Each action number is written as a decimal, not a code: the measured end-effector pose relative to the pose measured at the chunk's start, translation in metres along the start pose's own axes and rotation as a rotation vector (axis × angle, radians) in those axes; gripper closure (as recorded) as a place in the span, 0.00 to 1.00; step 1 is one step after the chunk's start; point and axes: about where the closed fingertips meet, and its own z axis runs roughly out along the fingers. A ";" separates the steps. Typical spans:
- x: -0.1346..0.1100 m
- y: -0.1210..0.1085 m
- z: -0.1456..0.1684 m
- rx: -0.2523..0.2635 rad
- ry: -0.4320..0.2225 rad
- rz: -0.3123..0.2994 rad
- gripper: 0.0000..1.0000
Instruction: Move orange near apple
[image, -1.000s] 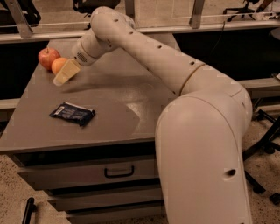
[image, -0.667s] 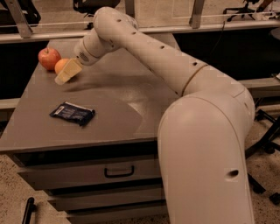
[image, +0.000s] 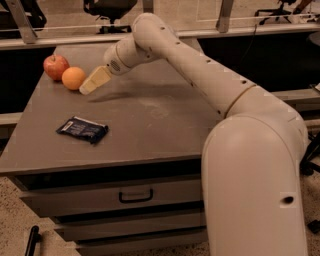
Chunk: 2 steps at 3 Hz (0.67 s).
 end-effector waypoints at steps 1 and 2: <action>0.016 -0.012 -0.026 -0.040 -0.068 -0.032 0.00; 0.017 -0.013 -0.030 -0.049 -0.079 -0.056 0.00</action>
Offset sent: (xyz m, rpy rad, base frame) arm 0.0022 -0.0282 0.0019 0.0526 -0.0188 0.0492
